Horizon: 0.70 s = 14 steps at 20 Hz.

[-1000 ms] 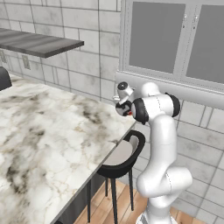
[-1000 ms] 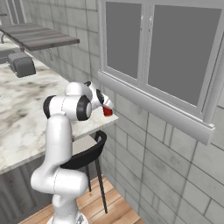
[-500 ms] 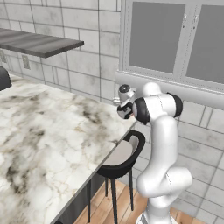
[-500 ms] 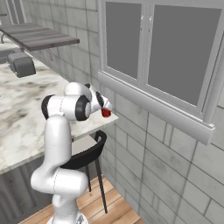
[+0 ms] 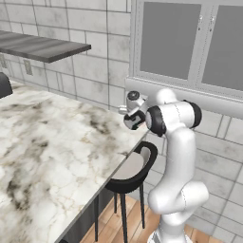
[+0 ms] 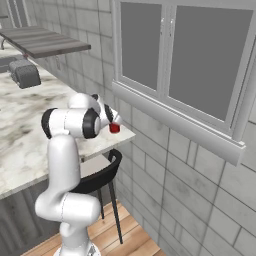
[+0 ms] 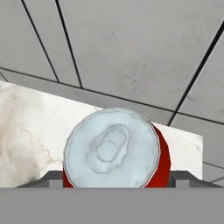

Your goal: Four empty soda cans are scattered around the kitchen. Gather all the cans and cluster them next to the stove for recycling.

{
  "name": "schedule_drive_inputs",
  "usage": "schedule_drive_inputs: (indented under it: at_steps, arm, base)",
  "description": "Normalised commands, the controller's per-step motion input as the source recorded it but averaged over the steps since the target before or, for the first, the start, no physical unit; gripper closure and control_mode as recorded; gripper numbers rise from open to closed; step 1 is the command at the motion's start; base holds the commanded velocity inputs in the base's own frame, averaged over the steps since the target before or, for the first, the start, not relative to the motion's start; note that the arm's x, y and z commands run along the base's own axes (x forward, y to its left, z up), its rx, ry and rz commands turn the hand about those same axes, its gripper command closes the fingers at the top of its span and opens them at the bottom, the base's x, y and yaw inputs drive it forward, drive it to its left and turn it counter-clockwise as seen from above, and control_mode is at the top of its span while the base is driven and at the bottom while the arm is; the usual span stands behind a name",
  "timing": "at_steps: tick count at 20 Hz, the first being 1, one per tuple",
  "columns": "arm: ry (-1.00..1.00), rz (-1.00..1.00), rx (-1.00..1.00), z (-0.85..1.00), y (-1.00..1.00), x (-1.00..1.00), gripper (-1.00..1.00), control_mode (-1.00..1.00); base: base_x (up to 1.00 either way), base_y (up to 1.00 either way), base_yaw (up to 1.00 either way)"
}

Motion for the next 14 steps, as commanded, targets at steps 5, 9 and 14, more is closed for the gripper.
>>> schedule_drive_inputs:
  at_steps: [5, 9, 14]
  arm:
    - [0.03, 0.02, 0.03, 0.34, 0.26, -0.31, 1.0, -1.0]
    - [0.05, 0.02, 0.03, 0.27, 0.19, -0.38, 1.0, -1.0]
    - [0.04, 0.02, 0.04, 0.34, 0.15, -0.42, 1.0, -1.0]
  base:
    - [0.0, 0.0, 0.0]
    - [0.0, 0.0, 0.0]
    - [0.0, 0.0, 0.0]
